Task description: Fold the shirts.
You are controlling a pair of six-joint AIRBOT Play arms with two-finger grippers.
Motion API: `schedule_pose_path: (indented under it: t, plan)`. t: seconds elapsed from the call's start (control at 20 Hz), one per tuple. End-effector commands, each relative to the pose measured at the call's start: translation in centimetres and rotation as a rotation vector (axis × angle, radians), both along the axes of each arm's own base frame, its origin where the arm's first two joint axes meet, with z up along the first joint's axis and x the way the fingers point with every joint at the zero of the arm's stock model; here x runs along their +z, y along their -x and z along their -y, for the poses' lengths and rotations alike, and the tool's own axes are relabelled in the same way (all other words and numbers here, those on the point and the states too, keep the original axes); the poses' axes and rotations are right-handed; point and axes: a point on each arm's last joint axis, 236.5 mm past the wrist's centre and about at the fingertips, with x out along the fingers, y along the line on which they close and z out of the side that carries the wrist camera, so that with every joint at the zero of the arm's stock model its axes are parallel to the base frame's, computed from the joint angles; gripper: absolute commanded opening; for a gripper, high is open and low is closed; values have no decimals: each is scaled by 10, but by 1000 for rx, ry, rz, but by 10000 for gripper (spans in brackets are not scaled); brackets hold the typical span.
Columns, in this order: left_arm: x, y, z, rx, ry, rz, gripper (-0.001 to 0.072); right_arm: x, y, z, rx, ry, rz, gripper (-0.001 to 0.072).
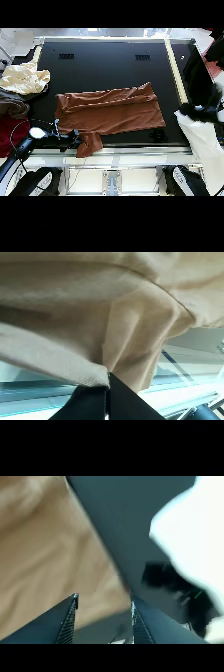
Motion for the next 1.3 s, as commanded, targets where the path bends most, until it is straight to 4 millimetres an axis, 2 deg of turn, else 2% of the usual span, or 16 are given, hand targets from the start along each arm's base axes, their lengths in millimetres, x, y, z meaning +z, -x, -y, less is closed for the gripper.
schedule_pose_path:
  t: [0.0, 0.1, 0.2, 0.3, 0.55, 0.85, 0.95, 1.05, 1.15, 1.25]
  plan:
    - [6, -2, 2, -17, 10, 38, 15, -75, 33, -46, -165, -295, -146, 382]
    - [10, -3, 2, -17, 10, 56, 15, -99, 45, -70, -173, -414, -214, 382]
    - [12, -5, 2, -17, 10, 71, 15, -104, 36, -86, -151, -508, -212, 383]
    - [14, -5, 2, -17, 10, 77, 15, -107, 21, -93, -169, -577, -179, 388]
    - [14, -5, 2, -16, 10, 78, 15, -114, 8, -79, -233, -554, -137, 387]
    - [14, -5, 2, -17, 10, 78, 15, -122, 18, -75, -258, -533, -194, 386]
    - [14, -5, 2, -17, 10, 78, 15, -116, 20, -82, -214, -549, -199, 386]
    - [14, -5, 2, -17, 10, 78, 15, -97, 16, -87, -121, -531, -161, 387]
    - [14, -5, 2, -17, 10, 78, 15, -77, 7, -74, -72, -437, -97, 386]
    - [14, -5, 2, -17, 10, 78, 14, -73, 19, -51, -52, -292, -130, 387]
